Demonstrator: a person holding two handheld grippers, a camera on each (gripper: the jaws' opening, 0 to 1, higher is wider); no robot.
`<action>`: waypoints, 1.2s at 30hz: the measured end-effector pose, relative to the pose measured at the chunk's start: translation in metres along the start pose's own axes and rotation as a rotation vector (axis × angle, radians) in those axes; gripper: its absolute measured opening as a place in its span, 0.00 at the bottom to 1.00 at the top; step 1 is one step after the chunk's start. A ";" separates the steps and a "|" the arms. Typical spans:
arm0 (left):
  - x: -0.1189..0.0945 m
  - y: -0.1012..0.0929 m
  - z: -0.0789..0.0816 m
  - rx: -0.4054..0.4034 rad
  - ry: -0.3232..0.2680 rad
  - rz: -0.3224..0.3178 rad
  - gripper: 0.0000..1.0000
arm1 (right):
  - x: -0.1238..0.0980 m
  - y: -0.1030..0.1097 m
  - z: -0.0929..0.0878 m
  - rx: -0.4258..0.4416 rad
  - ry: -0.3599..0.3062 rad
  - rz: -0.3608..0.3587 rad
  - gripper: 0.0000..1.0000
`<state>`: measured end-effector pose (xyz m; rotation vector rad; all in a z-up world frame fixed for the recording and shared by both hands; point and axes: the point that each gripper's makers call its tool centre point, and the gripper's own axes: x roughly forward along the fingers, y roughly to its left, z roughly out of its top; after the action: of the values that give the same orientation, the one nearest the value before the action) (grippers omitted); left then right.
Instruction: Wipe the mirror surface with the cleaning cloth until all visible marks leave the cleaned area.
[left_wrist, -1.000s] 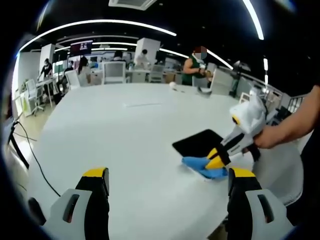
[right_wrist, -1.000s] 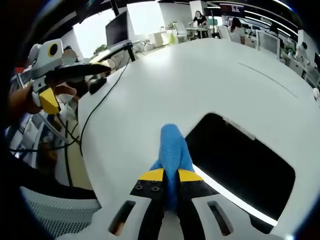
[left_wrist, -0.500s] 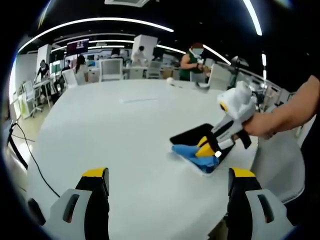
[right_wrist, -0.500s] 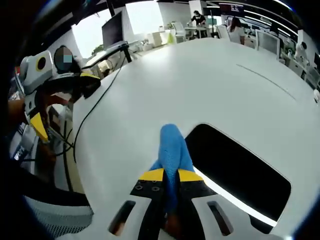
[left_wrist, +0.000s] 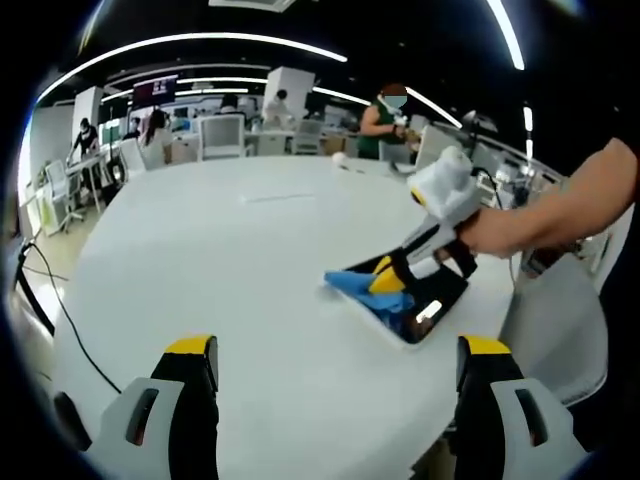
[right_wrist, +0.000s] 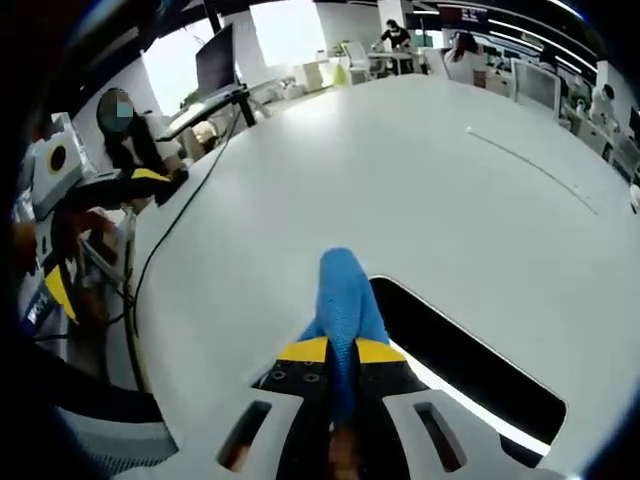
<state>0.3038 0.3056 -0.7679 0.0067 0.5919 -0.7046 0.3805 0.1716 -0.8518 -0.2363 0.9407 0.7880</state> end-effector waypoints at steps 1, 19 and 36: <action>0.000 0.000 0.001 -0.001 -0.001 0.002 1.00 | 0.001 -0.002 0.001 -0.001 0.000 -0.001 0.03; -0.004 0.000 0.000 -0.014 -0.002 0.012 1.00 | 0.010 -0.022 0.020 -0.040 0.013 0.006 0.03; -0.001 -0.001 0.005 -0.014 -0.013 0.010 1.00 | 0.014 -0.028 0.025 -0.038 0.015 0.007 0.03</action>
<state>0.3054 0.3041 -0.7629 -0.0073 0.5843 -0.6903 0.4204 0.1716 -0.8523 -0.2722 0.9422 0.8122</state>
